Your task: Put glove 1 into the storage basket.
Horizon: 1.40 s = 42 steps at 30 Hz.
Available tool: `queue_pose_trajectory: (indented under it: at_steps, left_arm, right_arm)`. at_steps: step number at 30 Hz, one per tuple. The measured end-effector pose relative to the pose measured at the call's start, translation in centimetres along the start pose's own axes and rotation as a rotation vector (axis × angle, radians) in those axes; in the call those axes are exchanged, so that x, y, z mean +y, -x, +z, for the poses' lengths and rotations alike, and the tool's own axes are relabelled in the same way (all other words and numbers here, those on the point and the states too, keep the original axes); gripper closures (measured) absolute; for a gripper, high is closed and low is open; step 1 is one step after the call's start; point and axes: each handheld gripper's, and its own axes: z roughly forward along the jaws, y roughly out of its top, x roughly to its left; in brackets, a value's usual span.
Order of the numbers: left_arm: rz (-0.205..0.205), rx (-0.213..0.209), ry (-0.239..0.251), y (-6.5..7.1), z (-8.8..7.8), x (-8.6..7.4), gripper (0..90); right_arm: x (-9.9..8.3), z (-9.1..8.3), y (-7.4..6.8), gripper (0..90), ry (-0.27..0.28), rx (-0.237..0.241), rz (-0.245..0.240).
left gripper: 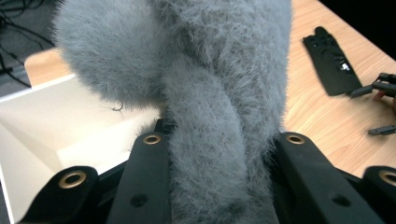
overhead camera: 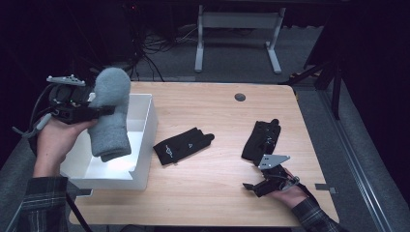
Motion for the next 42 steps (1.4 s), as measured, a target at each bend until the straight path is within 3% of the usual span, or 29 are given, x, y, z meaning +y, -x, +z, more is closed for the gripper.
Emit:
queue_pose_trajectory:
  at_steps: [7,14,26,31,38,42]
  left_arm:
    - [-0.022,0.01,-0.064,-1.4,2.0,-2.0,68.7]
    - [-0.045,-0.011,-0.137,-2.7,5.3,-3.9,68.6]
    - [-0.074,-0.054,-0.167,-4.7,10.6,-6.4,67.5]
    - [-0.074,-0.049,-0.178,-5.4,12.0,-7.1,65.9]
    - [-0.123,-0.032,-0.227,-7.0,13.9,-8.7,59.9]
    - [-0.142,-0.008,-0.243,-7.5,14.4,-9.2,47.9]
  right_arm:
    - [0.0,0.0,0.0,6.1,0.0,0.0,0.0]
    - [0.0,0.0,0.0,6.0,-0.001,-0.001,0.001]
    - [0.0,0.0,0.0,5.9,0.0,-0.002,0.001]
    - [0.0,0.0,0.0,5.9,0.0,-0.002,0.001]
    - [0.0,0.0,0.0,5.9,0.0,-0.002,0.001]
    - [0.0,0.0,0.0,5.9,0.0,-0.002,0.001]
